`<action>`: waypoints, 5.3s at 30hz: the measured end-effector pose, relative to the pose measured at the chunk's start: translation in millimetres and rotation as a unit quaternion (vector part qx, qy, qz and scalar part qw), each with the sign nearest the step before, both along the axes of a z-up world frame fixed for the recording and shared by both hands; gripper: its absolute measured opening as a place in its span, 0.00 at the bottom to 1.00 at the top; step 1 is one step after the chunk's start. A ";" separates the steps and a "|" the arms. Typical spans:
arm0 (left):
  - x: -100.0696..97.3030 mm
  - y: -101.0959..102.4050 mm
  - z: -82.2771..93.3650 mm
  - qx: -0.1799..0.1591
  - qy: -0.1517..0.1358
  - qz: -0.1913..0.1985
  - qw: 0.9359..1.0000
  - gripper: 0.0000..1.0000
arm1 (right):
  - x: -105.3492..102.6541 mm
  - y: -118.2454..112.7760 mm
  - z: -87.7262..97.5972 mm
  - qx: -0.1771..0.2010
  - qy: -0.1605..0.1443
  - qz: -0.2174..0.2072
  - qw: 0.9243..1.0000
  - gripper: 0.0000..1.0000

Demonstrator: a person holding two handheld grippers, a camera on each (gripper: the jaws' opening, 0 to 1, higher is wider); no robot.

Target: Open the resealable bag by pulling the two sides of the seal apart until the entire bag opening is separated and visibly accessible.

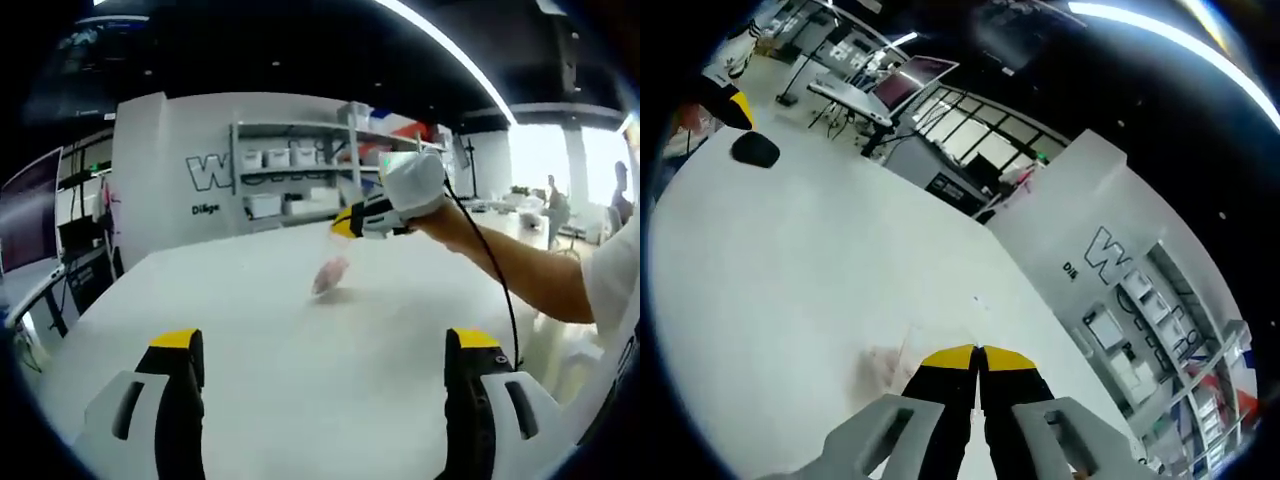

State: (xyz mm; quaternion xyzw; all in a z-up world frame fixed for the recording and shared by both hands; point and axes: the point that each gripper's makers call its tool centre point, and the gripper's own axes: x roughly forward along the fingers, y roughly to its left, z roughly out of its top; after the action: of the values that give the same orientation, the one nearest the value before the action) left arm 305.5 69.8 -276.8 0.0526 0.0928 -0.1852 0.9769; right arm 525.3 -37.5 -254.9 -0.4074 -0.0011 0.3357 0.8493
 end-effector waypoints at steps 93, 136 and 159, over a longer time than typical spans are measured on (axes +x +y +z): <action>-1.7 -11.5 -18.3 0.001 0.029 -0.016 0.999 0.99 | 36.0 -28.0 -55.8 0.033 0.060 -0.042 0.997 0.05; -3.4 -24.2 -19.4 -0.002 0.031 -0.033 0.999 0.99 | -8.3 -42.2 -71.1 0.124 0.127 -0.043 0.983 0.33; -4.7 -22.6 -22.3 0.001 0.033 -0.028 0.999 1.00 | -43.5 -40.3 -83.6 0.228 0.252 -0.076 0.938 0.74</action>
State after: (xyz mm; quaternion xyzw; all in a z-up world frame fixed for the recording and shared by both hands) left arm 300.7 47.2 -299.2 0.0496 0.1240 -0.2141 0.9676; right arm 481.8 -77.8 -338.6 -0.1041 0.1671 0.3528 0.9148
